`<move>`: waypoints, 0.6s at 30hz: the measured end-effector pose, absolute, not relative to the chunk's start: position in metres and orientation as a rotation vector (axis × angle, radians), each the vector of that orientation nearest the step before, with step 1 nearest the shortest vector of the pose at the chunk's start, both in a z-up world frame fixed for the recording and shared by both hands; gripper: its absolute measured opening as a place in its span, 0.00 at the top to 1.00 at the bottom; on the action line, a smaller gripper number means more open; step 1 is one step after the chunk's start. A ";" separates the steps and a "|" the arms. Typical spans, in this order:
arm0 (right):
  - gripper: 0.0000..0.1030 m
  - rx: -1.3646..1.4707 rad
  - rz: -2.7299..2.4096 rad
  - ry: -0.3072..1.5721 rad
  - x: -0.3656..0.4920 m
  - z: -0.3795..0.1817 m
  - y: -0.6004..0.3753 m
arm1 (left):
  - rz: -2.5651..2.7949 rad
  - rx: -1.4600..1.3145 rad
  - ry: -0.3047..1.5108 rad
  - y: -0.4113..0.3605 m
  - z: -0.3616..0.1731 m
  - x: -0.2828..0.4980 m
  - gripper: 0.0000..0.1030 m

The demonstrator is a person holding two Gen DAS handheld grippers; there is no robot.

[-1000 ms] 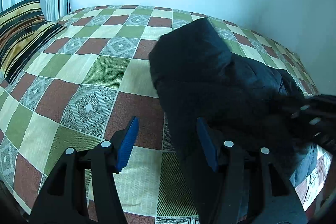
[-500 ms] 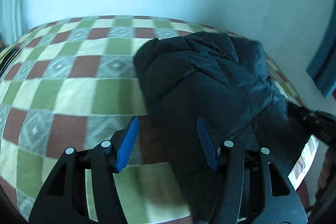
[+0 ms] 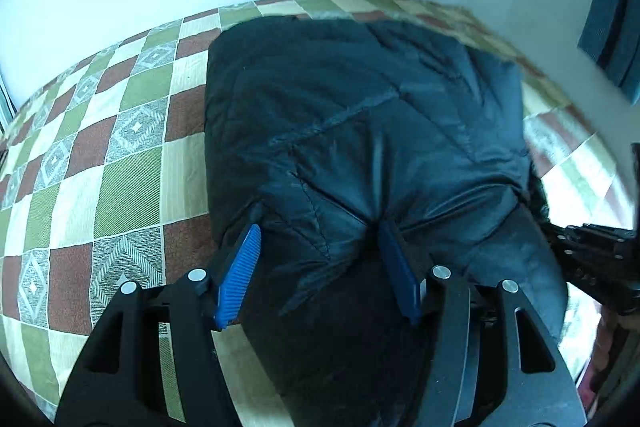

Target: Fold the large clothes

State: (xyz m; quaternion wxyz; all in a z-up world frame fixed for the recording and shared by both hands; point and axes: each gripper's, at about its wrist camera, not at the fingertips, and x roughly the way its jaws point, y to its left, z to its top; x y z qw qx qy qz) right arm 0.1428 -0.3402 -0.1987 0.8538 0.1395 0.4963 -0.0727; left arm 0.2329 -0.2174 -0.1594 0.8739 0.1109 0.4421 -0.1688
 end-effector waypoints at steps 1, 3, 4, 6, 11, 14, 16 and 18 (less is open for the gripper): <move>0.93 0.295 -0.152 1.046 0.143 -0.202 -0.340 | -0.348 0.234 0.930 -0.218 -0.161 0.233 0.40; 0.93 0.297 -0.148 1.046 0.143 -0.207 -0.340 | -0.342 0.233 0.937 -0.219 -0.166 0.235 0.40; 0.93 0.307 -0.145 1.043 0.143 -0.210 -0.341 | -0.340 0.234 0.940 -0.219 -0.170 0.235 0.40; 0.93 0.335 -0.140 1.037 0.141 -0.213 -0.342 | -0.336 0.233 0.938 -0.218 -0.175 0.235 0.40; 0.93 0.333 -0.148 1.034 0.139 -0.215 -0.341 | -0.319 0.225 0.925 -0.218 -0.179 0.232 0.41; 0.92 0.334 -0.154 1.031 0.139 -0.212 -0.341 | -0.313 0.217 0.913 -0.219 -0.176 0.227 0.41; 0.92 0.336 -0.158 1.021 0.137 -0.209 -0.341 | -0.309 0.208 0.910 -0.218 -0.175 0.225 0.41; 0.92 0.325 -0.165 1.012 0.134 -0.207 -0.340 | -0.304 0.198 0.904 -0.218 -0.173 0.222 0.41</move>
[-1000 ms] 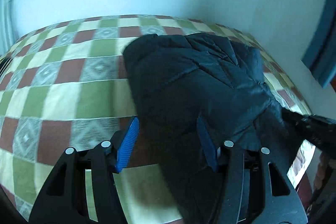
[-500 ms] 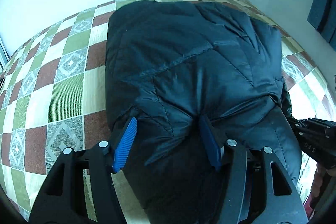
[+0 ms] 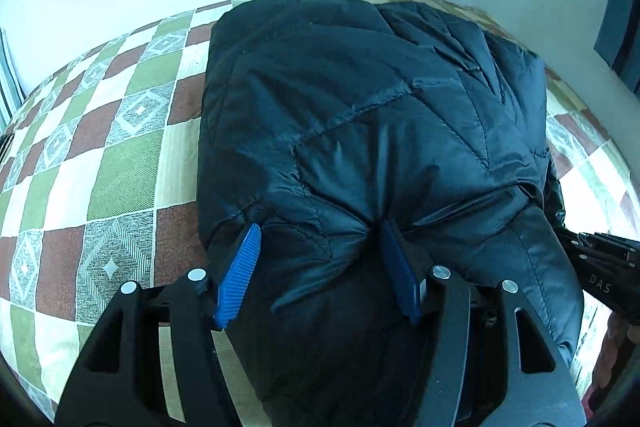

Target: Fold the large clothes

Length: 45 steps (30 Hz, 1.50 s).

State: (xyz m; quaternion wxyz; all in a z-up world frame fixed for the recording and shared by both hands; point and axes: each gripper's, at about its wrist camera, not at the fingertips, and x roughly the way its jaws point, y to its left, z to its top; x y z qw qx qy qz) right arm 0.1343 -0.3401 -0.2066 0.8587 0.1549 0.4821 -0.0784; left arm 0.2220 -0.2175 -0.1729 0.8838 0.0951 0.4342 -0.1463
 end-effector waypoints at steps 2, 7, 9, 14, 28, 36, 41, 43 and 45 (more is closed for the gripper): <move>0.90 0.323 -0.166 1.001 0.131 -0.203 -0.340 | -0.302 0.195 0.899 -0.218 -0.171 0.219 0.41; 0.88 0.294 -0.172 0.987 0.125 -0.190 -0.336 | -0.298 0.184 0.899 -0.217 -0.165 0.215 0.41; 0.86 0.290 -0.174 0.978 0.122 -0.182 -0.334 | -0.295 0.190 0.893 -0.217 -0.161 0.212 0.41; 0.81 0.288 -0.174 0.935 0.116 -0.156 -0.333 | -0.287 0.201 0.887 -0.216 -0.152 0.212 0.41; 0.61 0.237 -0.178 0.787 0.144 -0.084 -0.319 | -0.278 0.113 0.849 -0.197 -0.109 0.223 0.40; 0.61 0.205 -0.101 0.852 0.184 -0.095 -0.303 | -0.277 0.129 0.886 -0.203 -0.122 0.219 0.40; 0.61 0.201 -0.105 0.880 0.176 -0.109 -0.294 | -0.274 0.122 0.879 -0.202 -0.123 0.208 0.40; 0.61 0.201 -0.109 0.877 0.169 -0.109 -0.292 | -0.275 0.120 0.870 -0.203 -0.121 0.203 0.38; 0.58 0.198 -0.120 0.862 0.161 -0.106 -0.291 | -0.275 0.116 0.853 -0.204 -0.117 0.196 0.32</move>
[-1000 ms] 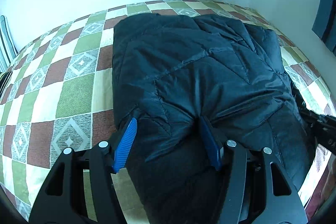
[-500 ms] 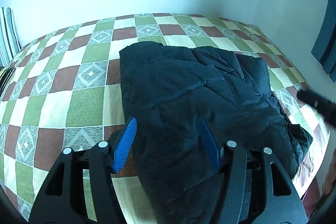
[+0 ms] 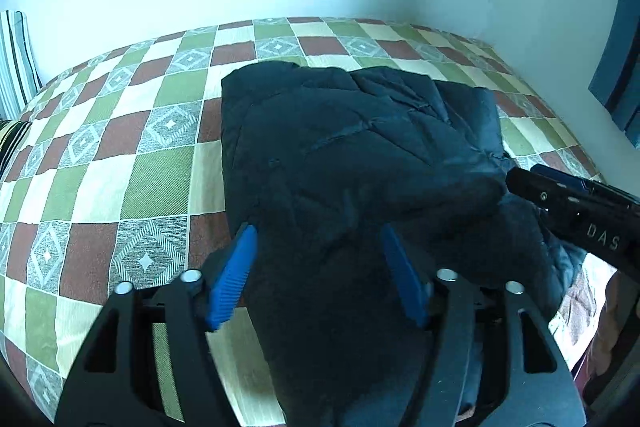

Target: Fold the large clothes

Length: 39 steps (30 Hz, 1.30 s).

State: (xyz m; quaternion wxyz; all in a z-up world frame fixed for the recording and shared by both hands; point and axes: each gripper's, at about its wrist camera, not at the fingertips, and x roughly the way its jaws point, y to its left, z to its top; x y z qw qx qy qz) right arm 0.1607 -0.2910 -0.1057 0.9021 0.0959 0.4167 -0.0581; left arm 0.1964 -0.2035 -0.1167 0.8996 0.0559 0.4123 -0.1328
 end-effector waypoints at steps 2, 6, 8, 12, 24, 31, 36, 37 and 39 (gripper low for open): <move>0.45 0.191 -0.129 0.840 0.152 -0.101 -0.290 | -0.268 0.120 0.834 -0.204 -0.112 0.189 0.31; 0.33 0.155 -0.152 0.791 0.127 -0.088 -0.285 | -0.253 0.129 0.786 -0.203 -0.101 0.171 0.21; 0.30 0.157 -0.156 0.772 0.115 -0.083 -0.285 | -0.241 0.132 0.760 -0.201 -0.094 0.161 0.16; 0.27 0.157 -0.165 0.745 0.091 -0.073 -0.285 | -0.229 0.141 0.720 -0.200 -0.083 0.140 0.10; 0.26 0.136 -0.168 0.691 0.038 -0.060 -0.272 | -0.217 0.098 0.659 -0.191 -0.057 0.084 0.08; 0.26 0.130 -0.173 0.666 0.027 -0.054 -0.268 | -0.211 0.100 0.644 -0.190 -0.050 0.069 0.08; 0.26 0.126 -0.172 0.658 0.022 -0.052 -0.265 | -0.208 0.091 0.632 -0.188 -0.046 0.063 0.07; 0.26 0.124 -0.173 0.656 0.021 -0.051 -0.264 | -0.207 0.092 0.630 -0.188 -0.046 0.062 0.07; 0.26 0.122 -0.173 0.653 0.020 -0.051 -0.263 | -0.205 0.093 0.627 -0.187 -0.045 0.062 0.07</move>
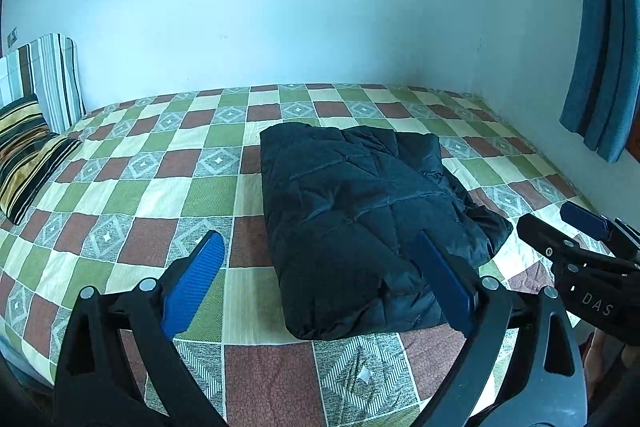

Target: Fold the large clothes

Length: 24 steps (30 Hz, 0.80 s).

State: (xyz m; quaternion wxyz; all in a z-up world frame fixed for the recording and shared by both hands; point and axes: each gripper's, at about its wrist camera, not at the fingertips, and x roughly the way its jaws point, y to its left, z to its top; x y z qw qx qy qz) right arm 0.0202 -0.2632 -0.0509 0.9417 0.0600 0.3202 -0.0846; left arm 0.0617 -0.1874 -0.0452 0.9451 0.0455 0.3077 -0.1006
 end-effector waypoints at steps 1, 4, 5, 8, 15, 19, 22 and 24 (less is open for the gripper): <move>0.26 0.122 -0.171 0.652 0.020 -0.051 -0.263 | -0.202 0.093 0.625 -0.187 -0.045 0.061 0.07; 0.26 0.120 -0.171 0.647 0.018 -0.050 -0.262 | -0.198 0.096 0.620 -0.187 -0.044 0.059 0.07; 0.26 0.120 -0.171 0.647 0.018 -0.050 -0.262 | -0.199 0.098 0.619 -0.187 -0.044 0.058 0.07; 0.26 0.120 -0.173 0.647 0.017 -0.050 -0.261 | -0.194 0.099 0.617 -0.187 -0.044 0.057 0.06; 0.26 0.119 -0.171 0.646 0.017 -0.050 -0.260 | -0.184 0.099 0.617 -0.187 -0.044 0.057 0.06; 0.26 0.120 -0.172 0.648 0.016 -0.050 -0.260 | -0.181 0.100 0.623 -0.187 -0.045 0.057 0.06; 0.26 0.120 -0.172 0.651 0.016 -0.052 -0.259 | -0.181 0.109 0.622 -0.188 -0.045 0.058 0.06; 0.26 0.121 -0.172 0.652 0.016 -0.052 -0.260 | -0.178 0.110 0.621 -0.188 -0.046 0.057 0.06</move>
